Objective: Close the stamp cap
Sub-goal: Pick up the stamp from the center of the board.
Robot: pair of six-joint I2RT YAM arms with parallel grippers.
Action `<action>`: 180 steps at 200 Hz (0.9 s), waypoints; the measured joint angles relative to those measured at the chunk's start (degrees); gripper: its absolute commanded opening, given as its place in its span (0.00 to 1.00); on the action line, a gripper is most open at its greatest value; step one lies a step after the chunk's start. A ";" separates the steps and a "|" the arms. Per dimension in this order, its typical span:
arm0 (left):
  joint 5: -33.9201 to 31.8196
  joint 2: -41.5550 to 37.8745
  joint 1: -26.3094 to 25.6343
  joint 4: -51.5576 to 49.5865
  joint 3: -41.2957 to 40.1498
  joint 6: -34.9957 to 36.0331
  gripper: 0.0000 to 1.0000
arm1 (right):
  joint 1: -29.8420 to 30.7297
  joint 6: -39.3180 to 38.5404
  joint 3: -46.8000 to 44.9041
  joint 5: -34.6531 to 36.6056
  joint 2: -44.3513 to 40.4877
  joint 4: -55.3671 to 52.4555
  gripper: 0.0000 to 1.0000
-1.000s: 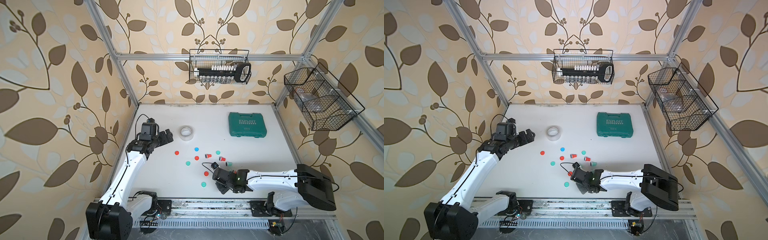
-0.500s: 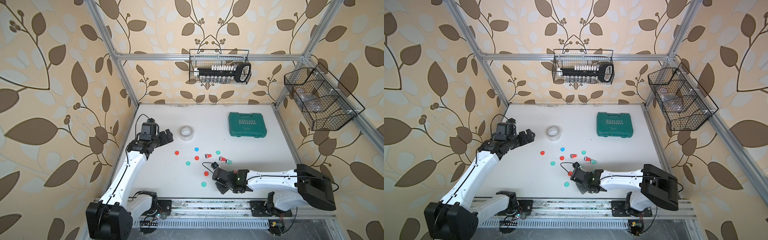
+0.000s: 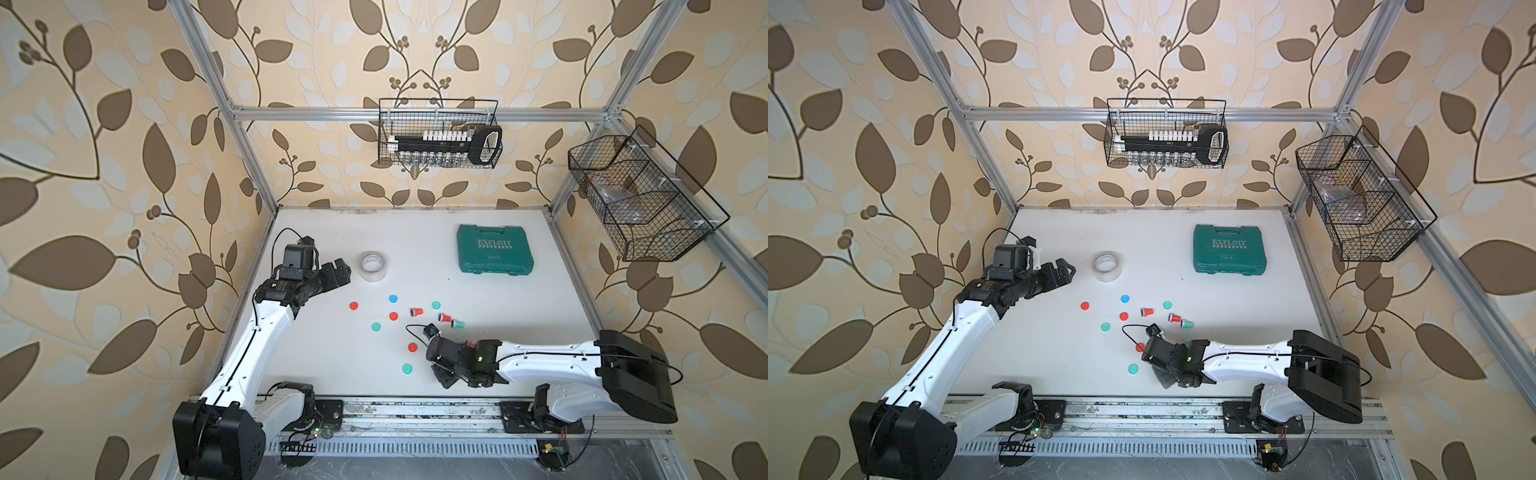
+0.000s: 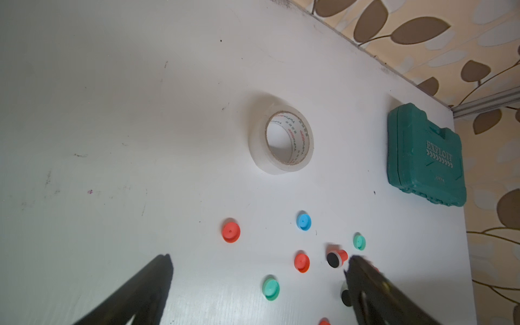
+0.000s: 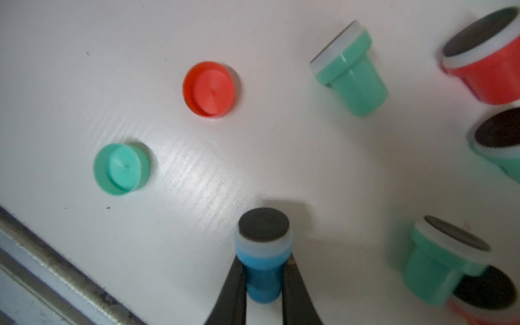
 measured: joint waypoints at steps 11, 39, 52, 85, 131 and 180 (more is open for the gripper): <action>1.07 0.59 -0.11 0.00 0.00 0.20 0.98 | 0.00 -0.81 -0.33 0.50 -2.38 0.24 0.14; 3.52 1.60 -0.76 -0.11 0.00 0.42 0.95 | 0.00 -3.56 -0.85 1.79 -8.59 1.53 0.14; 4.90 1.60 -1.44 -0.24 0.02 0.07 0.93 | 0.00 -5.09 -1.22 2.56 -11.54 2.36 0.13; 6.36 1.60 -5.92 -3.41 1.22 -2.08 0.90 | 0.00 -10.23 -3.10 3.74 -19.12 4.74 0.13; 6.58 1.22 -19.47 -8.76 6.43 -6.91 0.80 | 0.00 -18.88 -4.31 3.96 -26.93 5.92 0.13; 7.93 -1.18 -29.38 -11.58 7.10 -14.51 0.76 | 0.00 -30.32 -4.31 2.84 -34.10 7.10 0.12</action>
